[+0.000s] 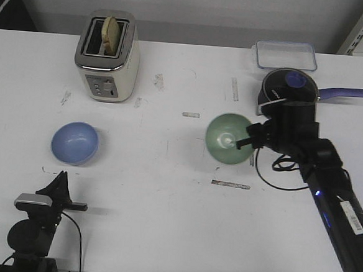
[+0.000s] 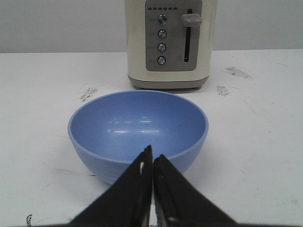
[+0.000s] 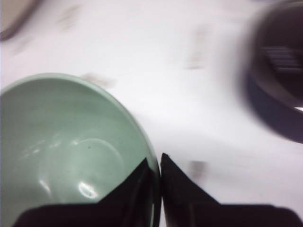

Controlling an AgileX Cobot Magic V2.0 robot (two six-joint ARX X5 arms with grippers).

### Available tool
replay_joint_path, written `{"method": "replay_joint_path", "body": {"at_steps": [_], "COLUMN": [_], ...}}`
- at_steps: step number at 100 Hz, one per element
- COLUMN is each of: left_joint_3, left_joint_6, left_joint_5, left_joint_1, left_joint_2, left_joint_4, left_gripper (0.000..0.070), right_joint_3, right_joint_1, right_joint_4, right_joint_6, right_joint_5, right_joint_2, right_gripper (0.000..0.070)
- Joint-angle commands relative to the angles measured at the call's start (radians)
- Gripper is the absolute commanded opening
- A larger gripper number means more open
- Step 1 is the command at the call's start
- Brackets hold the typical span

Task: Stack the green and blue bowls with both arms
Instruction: 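Lift the green bowl and carry it toward the table center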

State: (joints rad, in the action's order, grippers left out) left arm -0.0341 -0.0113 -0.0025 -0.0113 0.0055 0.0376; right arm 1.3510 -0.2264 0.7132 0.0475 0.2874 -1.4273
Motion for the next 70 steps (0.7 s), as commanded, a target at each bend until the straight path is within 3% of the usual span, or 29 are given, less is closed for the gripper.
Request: {"method": "replay_joint_path", "body": {"at_steps": [1,30,70], "left_joint_3": [0.021,0.021,0.021], "left_joint_6": [0.004,0.004,0.004], "left_joint_5": [-0.001,-0.001,-0.001], "left_joint_1": [0.0,0.0,0.0], "left_joint_2": [-0.002,-0.002,-0.002], "left_joint_4": [0.009,0.009,0.009], "left_gripper": [0.0001,0.0001,0.0001], "right_joint_3": [0.01,0.01,0.01], "right_joint_1": [-0.085,-0.313,-0.362], "right_joint_4": [-0.006,-0.014,-0.039], "right_joint_6": [-0.025,-0.025,-0.002], "right_joint_5": [0.0,-0.001,-0.057], "right_joint_2": [-0.041,-0.223,-0.367], "right_gripper": [0.0004,0.0004,0.0004]}}
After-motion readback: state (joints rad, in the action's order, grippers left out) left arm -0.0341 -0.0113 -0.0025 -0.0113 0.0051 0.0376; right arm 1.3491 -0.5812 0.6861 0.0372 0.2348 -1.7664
